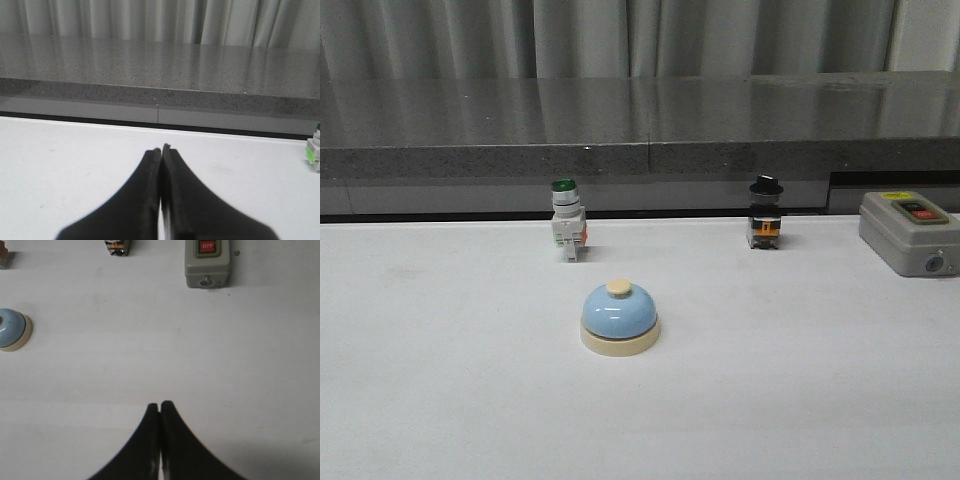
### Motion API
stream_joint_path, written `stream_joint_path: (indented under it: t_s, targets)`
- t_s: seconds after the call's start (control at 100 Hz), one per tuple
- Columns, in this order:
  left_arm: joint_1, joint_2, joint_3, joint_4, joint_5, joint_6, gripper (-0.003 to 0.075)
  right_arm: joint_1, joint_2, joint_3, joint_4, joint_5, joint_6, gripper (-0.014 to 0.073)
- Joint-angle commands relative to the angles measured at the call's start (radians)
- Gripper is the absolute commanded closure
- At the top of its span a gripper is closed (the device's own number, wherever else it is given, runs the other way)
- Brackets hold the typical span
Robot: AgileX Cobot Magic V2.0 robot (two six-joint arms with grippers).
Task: Place and press bell with both arms
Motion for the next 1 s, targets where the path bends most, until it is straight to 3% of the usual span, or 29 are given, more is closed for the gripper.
stream_joint_path:
  t_s: [0.0, 0.58, 0.81, 0.99]
  targets:
    - [-0.003, -0.029, 0.042, -0.01, -0.078, -0.007, 0.0741, -0.006, -0.038, 0.016, -0.001, -0.079, -0.001, 0.0654]
    - [-0.003, -0.029, 0.042, -0.01, -0.078, -0.007, 0.0741, -0.006, -0.464, 0.246, -0.004, -0.268, -0.001, 0.0654]
    - [-0.003, -0.029, 0.042, -0.01, -0.078, -0.007, 0.0741, -0.006, -0.647, 0.351, -0.123, -0.39, -0.001, 0.0654]
    - [-0.003, -0.029, 0.042, -0.01, -0.078, -0.007, 0.0741, -0.007, -0.734, 0.41, -0.138, -0.471, -0.001, 0.0654]
